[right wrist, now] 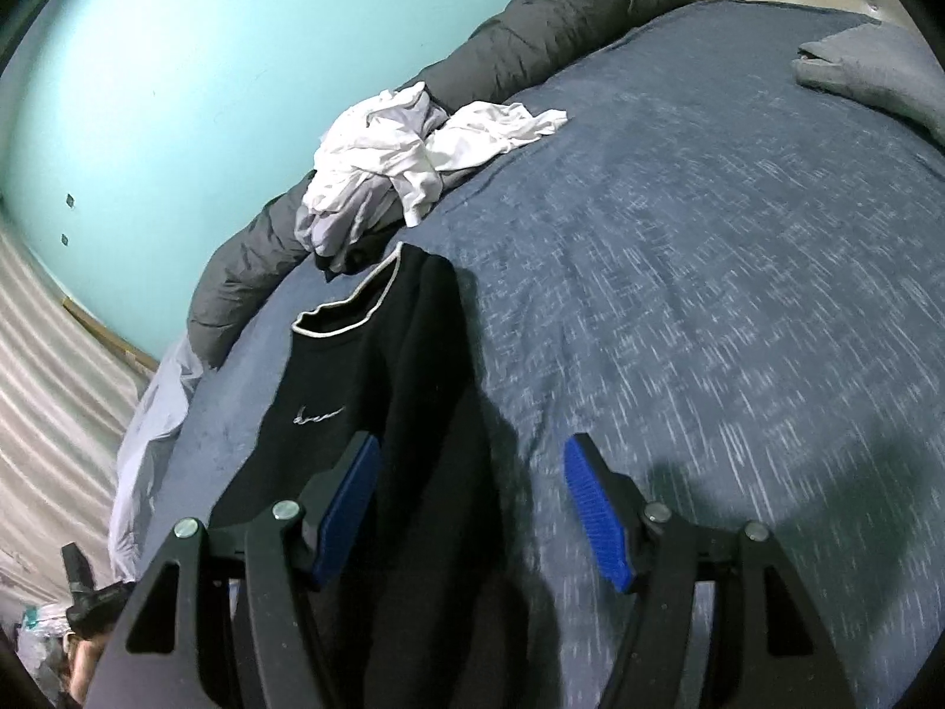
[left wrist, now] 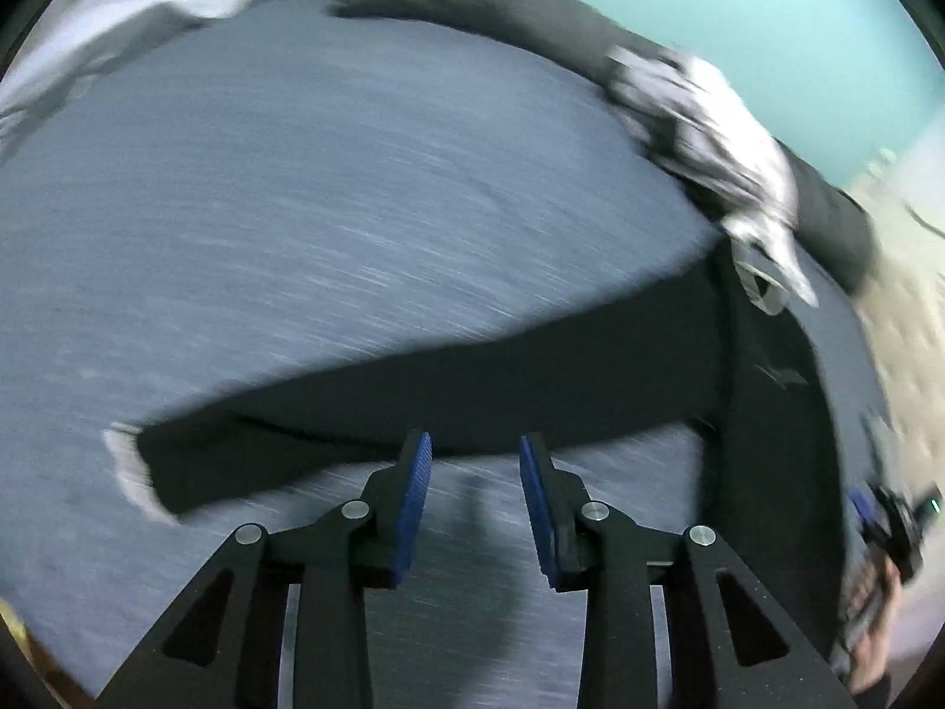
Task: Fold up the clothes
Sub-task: 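Stretch the sleeve flat across the bed with the left gripper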
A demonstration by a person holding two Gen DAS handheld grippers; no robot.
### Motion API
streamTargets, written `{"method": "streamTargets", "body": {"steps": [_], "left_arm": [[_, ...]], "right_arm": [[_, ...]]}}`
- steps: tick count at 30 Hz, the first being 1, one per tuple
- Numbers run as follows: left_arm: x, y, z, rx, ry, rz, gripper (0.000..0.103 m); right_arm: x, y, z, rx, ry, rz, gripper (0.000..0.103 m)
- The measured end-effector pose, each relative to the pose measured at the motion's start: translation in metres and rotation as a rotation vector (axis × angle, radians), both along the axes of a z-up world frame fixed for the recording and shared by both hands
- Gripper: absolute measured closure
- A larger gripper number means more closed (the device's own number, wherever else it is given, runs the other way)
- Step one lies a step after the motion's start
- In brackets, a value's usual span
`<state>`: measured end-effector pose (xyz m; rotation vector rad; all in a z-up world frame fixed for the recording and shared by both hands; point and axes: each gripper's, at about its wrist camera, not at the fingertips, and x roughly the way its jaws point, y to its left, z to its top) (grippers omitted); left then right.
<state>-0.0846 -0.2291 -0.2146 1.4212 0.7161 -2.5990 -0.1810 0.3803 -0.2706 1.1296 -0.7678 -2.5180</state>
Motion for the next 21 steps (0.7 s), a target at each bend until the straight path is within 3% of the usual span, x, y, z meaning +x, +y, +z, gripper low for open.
{"method": "streamTargets", "body": {"steps": [4, 7, 17, 19, 21], "left_arm": [[-0.011, 0.067, -0.009, 0.113, 0.02, -0.173, 0.067], [-0.018, 0.11, -0.023, 0.146, 0.009, -0.276, 0.061], [-0.011, 0.154, -0.064, 0.293, -0.022, -0.336, 0.062], [-0.01, 0.158, -0.063, 0.296, -0.009, -0.35, 0.071], [-0.009, 0.159, -0.061, 0.299, 0.008, -0.366, 0.087]], "right_arm": [[0.021, 0.005, 0.016, 0.078, -0.011, 0.031, 0.037], [0.034, 0.01, 0.025, 0.135, -0.048, 0.061, 0.037], [0.064, 0.005, 0.03, 0.285, -0.158, 0.164, 0.037], [0.066, -0.003, 0.025, 0.3, -0.188, 0.199, 0.037], [0.065, -0.012, 0.021, 0.31, -0.215, 0.232, 0.037]]}}
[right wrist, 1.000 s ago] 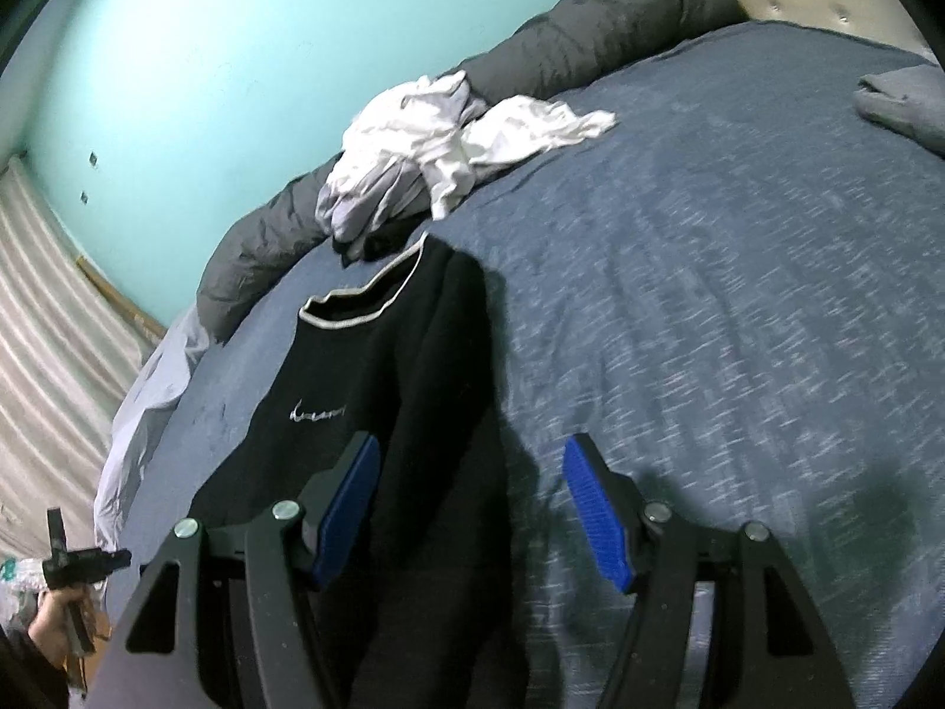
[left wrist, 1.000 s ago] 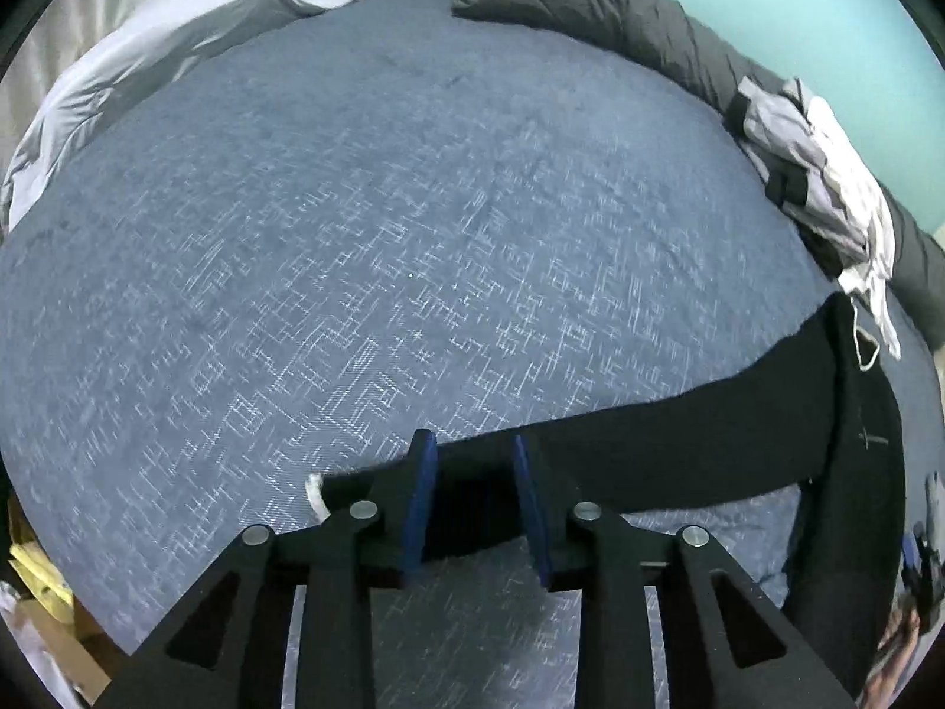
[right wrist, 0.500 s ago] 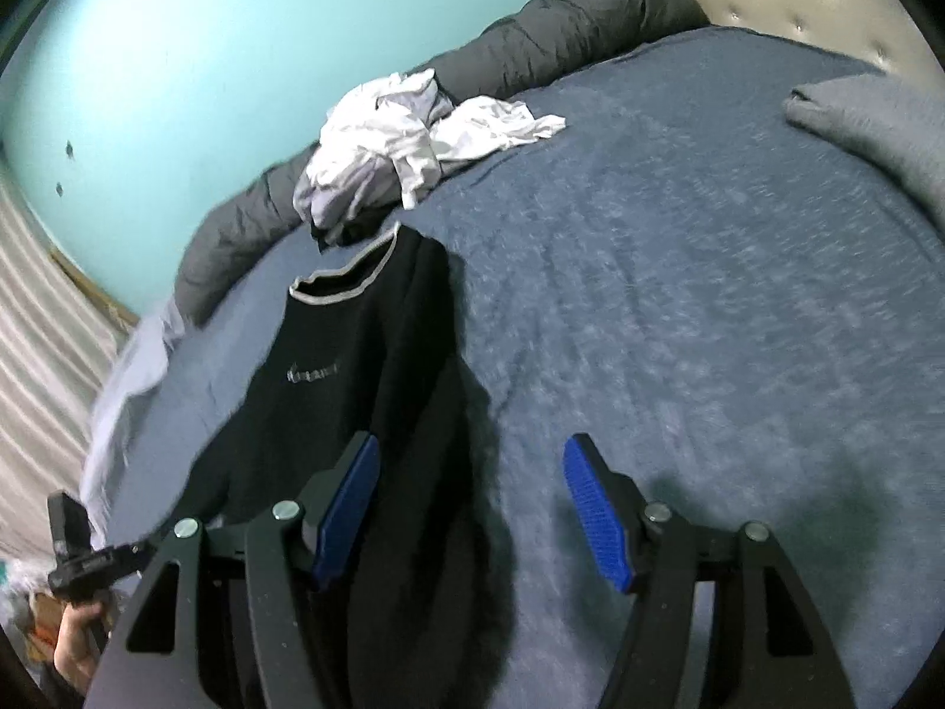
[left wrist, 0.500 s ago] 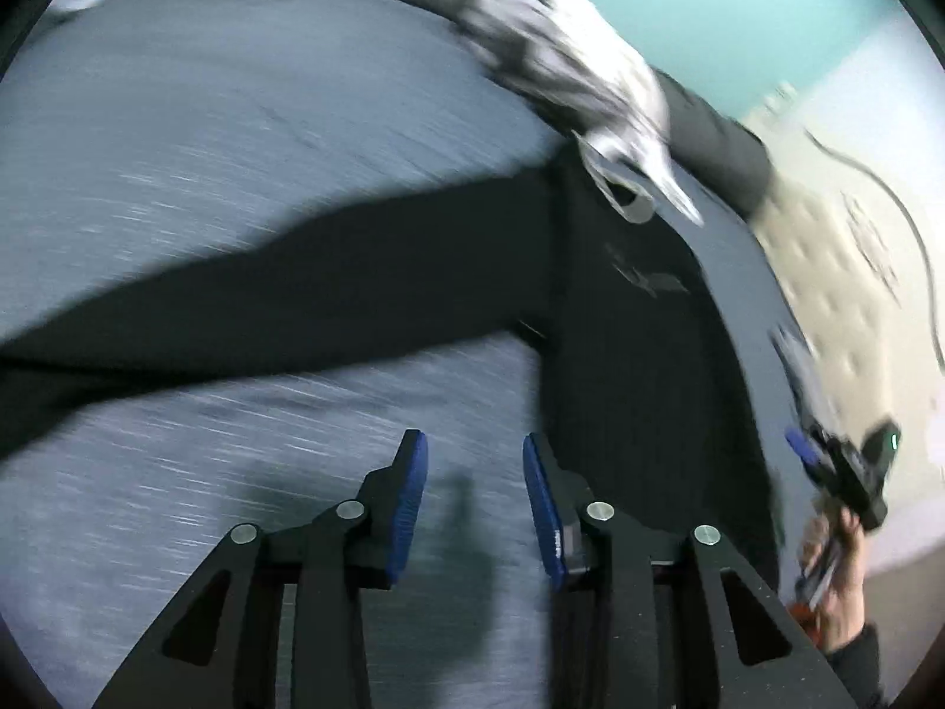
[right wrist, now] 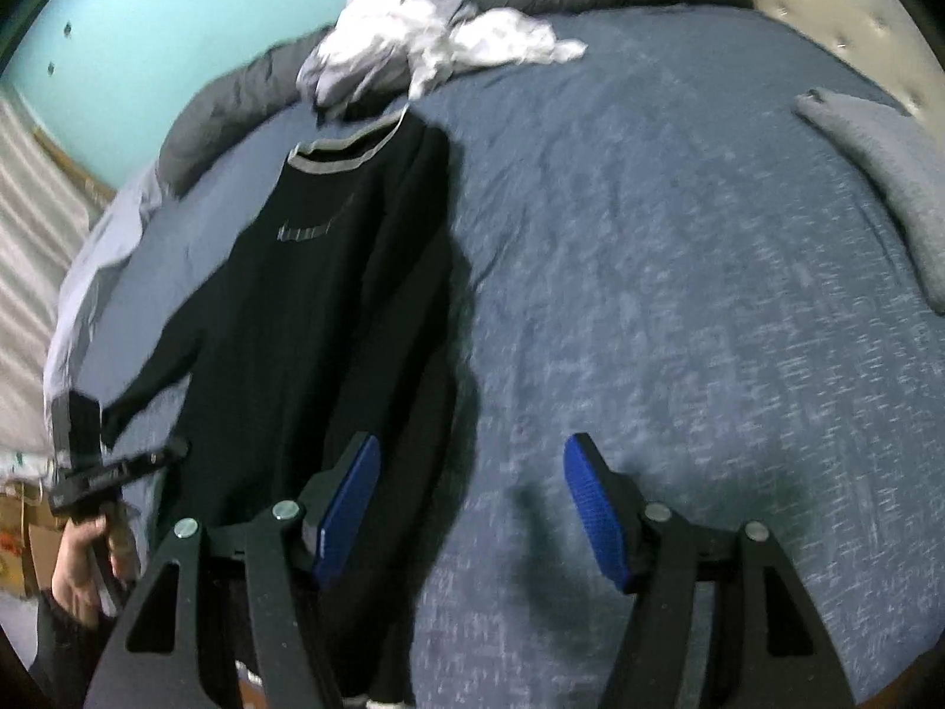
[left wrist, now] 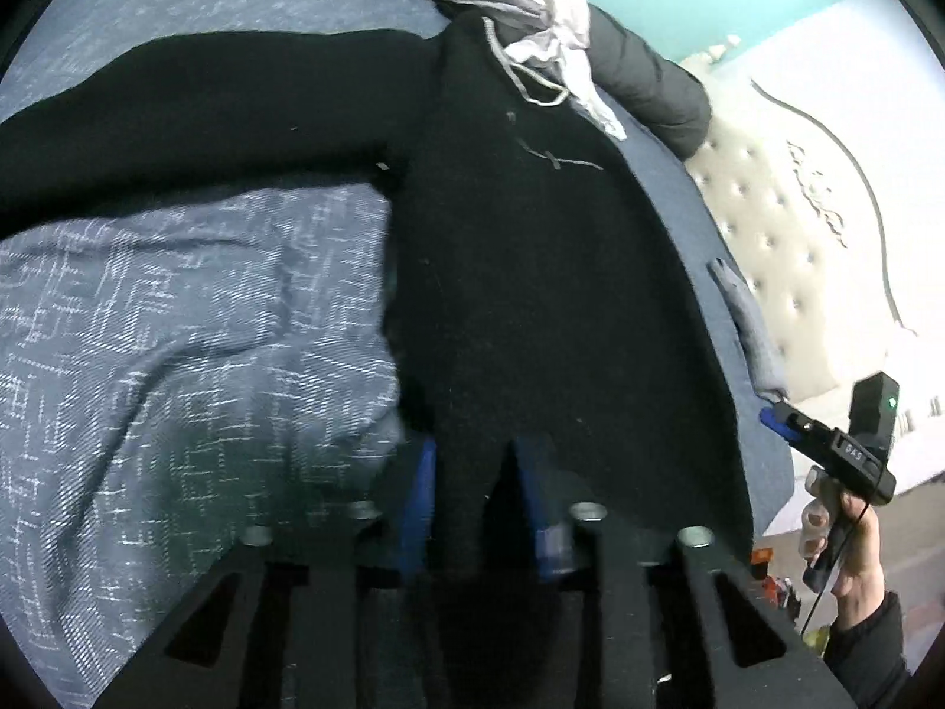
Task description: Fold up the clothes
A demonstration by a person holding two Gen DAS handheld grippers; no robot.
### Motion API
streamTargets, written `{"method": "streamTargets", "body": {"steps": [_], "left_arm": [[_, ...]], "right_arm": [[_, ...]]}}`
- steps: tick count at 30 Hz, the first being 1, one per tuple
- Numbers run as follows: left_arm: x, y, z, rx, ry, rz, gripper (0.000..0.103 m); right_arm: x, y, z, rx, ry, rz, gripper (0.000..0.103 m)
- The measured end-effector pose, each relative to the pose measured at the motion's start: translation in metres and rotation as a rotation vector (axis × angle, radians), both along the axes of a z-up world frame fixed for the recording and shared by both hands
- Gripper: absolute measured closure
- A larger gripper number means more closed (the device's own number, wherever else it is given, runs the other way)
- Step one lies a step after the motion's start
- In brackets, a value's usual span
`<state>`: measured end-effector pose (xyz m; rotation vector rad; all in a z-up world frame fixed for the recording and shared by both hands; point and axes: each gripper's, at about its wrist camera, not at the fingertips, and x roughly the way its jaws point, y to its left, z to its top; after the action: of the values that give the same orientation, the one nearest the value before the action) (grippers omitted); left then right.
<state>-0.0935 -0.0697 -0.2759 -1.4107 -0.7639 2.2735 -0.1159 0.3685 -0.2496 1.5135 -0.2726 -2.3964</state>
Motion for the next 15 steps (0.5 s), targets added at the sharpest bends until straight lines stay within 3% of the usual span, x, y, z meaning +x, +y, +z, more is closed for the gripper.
{"method": "streamTargets", "body": {"steps": [6, 15], "left_arm": [[0.006, -0.007, -0.003, 0.038, 0.029, 0.005, 0.097], [0.009, -0.047, 0.009, 0.065, 0.086, 0.105, 0.098]], "right_arm": [[-0.004, -0.021, -0.019, 0.011, -0.061, 0.024, 0.037], [-0.012, -0.017, -0.037, 0.027, -0.101, -0.067, 0.037]]}}
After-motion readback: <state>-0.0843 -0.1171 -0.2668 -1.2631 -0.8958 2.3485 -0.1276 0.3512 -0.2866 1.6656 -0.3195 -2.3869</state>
